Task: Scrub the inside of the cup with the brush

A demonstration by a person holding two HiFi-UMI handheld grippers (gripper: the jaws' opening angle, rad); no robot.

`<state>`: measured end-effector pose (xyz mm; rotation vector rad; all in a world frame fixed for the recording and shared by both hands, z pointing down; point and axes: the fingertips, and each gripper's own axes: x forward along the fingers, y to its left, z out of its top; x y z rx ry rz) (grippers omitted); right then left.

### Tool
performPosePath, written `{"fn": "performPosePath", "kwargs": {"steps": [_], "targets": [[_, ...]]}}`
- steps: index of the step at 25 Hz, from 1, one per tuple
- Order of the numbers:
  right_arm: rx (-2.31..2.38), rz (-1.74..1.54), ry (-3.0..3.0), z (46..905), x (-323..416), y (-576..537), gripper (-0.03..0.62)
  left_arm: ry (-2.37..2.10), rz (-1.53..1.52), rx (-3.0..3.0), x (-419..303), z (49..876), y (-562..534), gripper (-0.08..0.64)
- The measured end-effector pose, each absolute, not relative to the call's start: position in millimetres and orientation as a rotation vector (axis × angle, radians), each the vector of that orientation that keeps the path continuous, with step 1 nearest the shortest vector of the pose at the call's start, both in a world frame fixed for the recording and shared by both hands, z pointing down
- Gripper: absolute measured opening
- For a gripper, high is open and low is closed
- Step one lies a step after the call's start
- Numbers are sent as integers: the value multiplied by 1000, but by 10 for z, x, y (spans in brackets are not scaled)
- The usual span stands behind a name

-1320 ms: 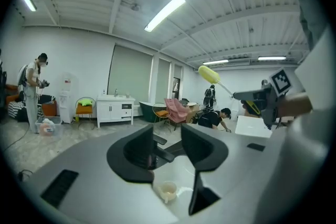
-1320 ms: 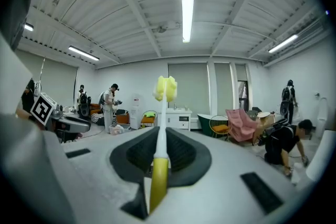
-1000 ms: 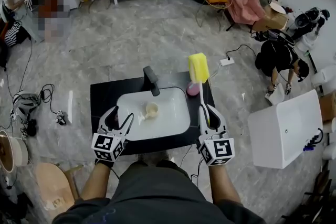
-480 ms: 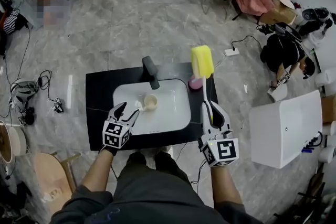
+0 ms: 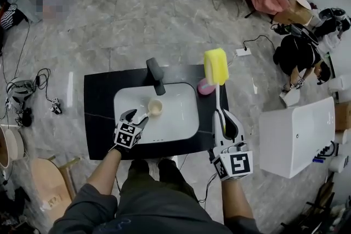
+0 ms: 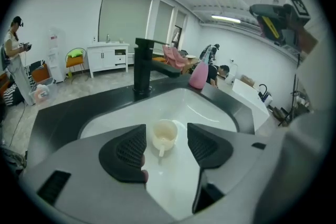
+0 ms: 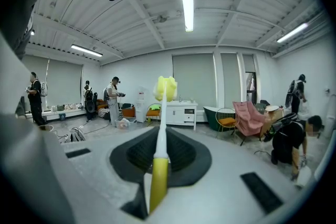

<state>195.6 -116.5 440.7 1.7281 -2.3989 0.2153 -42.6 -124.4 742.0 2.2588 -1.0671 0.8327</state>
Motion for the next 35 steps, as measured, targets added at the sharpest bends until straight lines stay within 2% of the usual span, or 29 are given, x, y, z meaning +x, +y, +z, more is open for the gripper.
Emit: {"fn": "performPosePath", "kwargs": {"steps": [22, 30, 35], "targets": [[1715, 244, -2310, 4743, 2274, -1429, 37, -879, 1123, 2080, -194, 9020, -1307, 213], [1690, 262, -2273, 4878, 2371, -1460, 37, -838, 1185, 2091, -120, 9239, -1355, 170], [1672, 274, -2272, 4947, 2362, -1498, 37, -816, 1222, 2137, -85, 9303, -1344, 95]]}}
